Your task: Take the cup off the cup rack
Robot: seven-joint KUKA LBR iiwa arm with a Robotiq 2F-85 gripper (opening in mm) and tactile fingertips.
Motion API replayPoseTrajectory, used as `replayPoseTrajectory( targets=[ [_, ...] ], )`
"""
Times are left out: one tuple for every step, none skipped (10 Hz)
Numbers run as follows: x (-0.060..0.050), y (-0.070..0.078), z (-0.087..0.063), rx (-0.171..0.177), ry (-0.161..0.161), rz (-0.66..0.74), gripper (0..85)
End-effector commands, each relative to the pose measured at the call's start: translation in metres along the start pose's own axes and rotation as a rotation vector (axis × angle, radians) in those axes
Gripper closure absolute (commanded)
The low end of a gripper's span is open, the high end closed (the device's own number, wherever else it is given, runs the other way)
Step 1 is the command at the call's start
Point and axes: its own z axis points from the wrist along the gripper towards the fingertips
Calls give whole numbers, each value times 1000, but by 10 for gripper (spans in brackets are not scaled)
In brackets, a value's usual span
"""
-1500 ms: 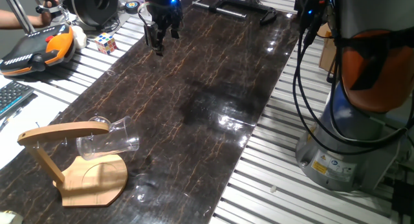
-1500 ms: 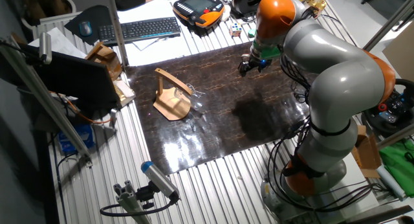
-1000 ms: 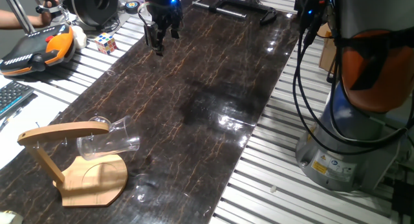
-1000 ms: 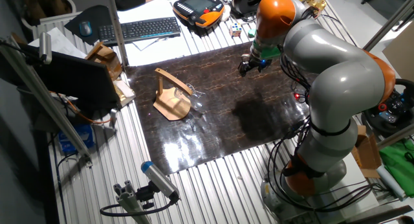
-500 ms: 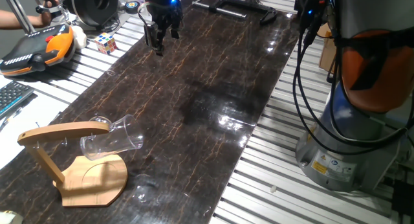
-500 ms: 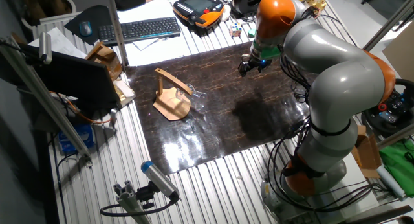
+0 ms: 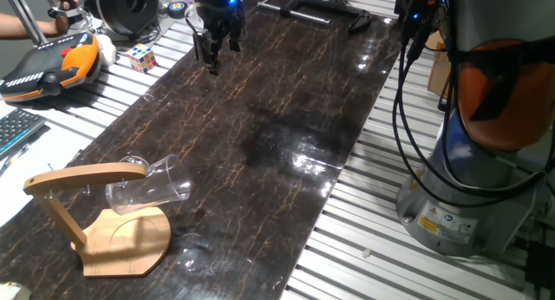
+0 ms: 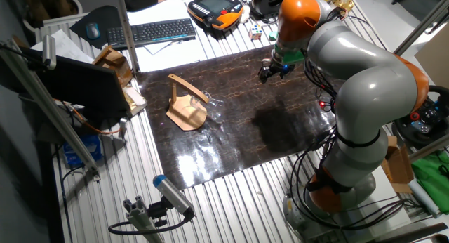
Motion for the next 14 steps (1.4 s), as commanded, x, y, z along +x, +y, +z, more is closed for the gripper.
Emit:
replayPoseTrajectory(
  targets=[
    [0, 0, 0, 77, 255, -301, 827],
    [0, 0, 0, 79, 255, -301, 827],
    [0, 0, 0, 79, 255, -301, 827],
    [0, 0, 0, 78, 255, -303, 827],
    [0, 0, 0, 78, 255, -303, 827],
    [0, 0, 0, 78, 255, -303, 827],
    [0, 0, 0, 79, 254, -303, 827],
    [0, 0, 0, 79, 254, -300, 827],
    [0, 0, 0, 77, 254, -312, 827],
    [0, 0, 0, 79, 250, -295, 827],
    [0, 0, 0, 78, 245, -282, 827],
    [0, 0, 0, 79, 242, -281, 827],
    [0, 0, 0, 78, 237, -263, 827],
    [0, -1, 0, 80, 233, -235, 827]
  ],
)
